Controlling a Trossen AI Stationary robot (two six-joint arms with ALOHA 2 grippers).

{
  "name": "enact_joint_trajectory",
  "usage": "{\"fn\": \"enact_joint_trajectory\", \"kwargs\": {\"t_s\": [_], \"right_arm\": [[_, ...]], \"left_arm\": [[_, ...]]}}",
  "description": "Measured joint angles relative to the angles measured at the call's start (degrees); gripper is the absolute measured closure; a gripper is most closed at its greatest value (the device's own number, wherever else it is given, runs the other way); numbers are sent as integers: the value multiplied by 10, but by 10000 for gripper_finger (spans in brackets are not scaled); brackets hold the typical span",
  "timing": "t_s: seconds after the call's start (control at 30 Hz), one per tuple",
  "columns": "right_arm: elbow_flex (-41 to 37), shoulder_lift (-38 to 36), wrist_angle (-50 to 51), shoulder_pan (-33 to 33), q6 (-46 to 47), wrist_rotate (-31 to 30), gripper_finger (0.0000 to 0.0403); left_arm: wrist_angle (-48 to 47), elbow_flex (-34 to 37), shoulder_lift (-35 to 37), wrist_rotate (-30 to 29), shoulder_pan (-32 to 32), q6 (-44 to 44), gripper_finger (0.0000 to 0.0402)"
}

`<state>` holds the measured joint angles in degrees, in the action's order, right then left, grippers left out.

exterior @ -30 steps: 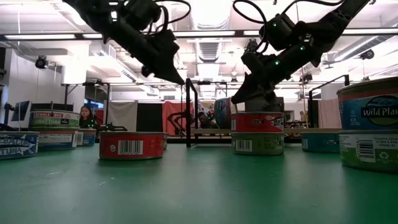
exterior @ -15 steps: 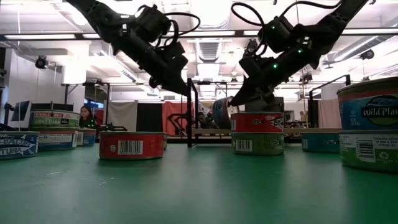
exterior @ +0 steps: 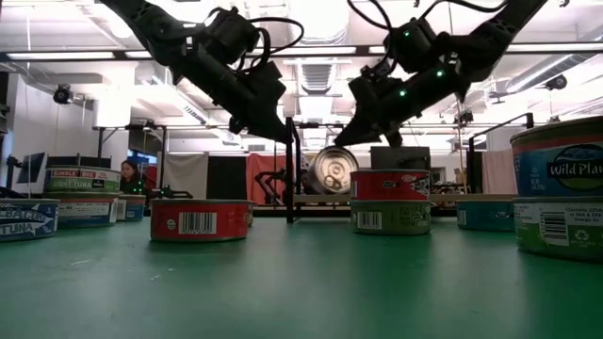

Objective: Stack canned seafood by type on shelf
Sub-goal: Put the blue/pink tuna can on the shelf

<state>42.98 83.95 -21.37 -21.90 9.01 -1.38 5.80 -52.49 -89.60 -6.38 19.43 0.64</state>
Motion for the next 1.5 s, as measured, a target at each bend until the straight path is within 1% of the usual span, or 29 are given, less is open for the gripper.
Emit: {"fn": "enact_joint_trajectory", "kwargs": {"t_s": [0.3, 0.4, 0.57, 0.6, 0.7, 0.73, 0.77, 0.8, 0.87, 0.9, 1.17, 1.33, 1.5], "right_arm": [[35, 59, 8, -25, -7, -3, 394], [44, 60, 18, -25, -13, -3, 394], [52, 41, 31, -28, -24, -1, 394], [56, 37, 36, -29, -26, -2, 394], [62, 32, 52, -31, -29, -3, 394], [64, 31, 54, -31, -29, -3, 394], [64, 31, 55, -31, -29, -3, 394], [64, 31, 57, -31, -30, -2, 394], [65, 31, 63, -30, -30, -2, 394], [65, 31, 72, -30, -28, -2, 394], [60, 24, 92, -30, -24, -2, 394], [41, 29, 59, -30, -16, -2, 394], [24, 35, 24, -31, -5, -3, 394]], "left_arm": [[1, 0, 0, 0, 0, 1, 402], [0, 0, 0, -1, 0, 4, 402], [-19, 0, 12, -8, 0, 32, 402], [-23, 0, 17, -19, 0, 35, 402], [-56, 0, 32, -75, 2, 55, 402], [-66, 0, 33, -83, 6, 67, 402], [-70, 0, 33, -76, 11, 78, 402], [-69, 0, 32, -52, 19, 87, 402], [-64, 0, 26, 25, 38, 105, 402], [-62, 2, 21, 53, 46, 110, 402], [1, 17, 16, 65, 82, 118, 402], [88, 48, -5, 71, 87, 121, 402], [154, 51, -43, 71, 87, 124, 402]]}}
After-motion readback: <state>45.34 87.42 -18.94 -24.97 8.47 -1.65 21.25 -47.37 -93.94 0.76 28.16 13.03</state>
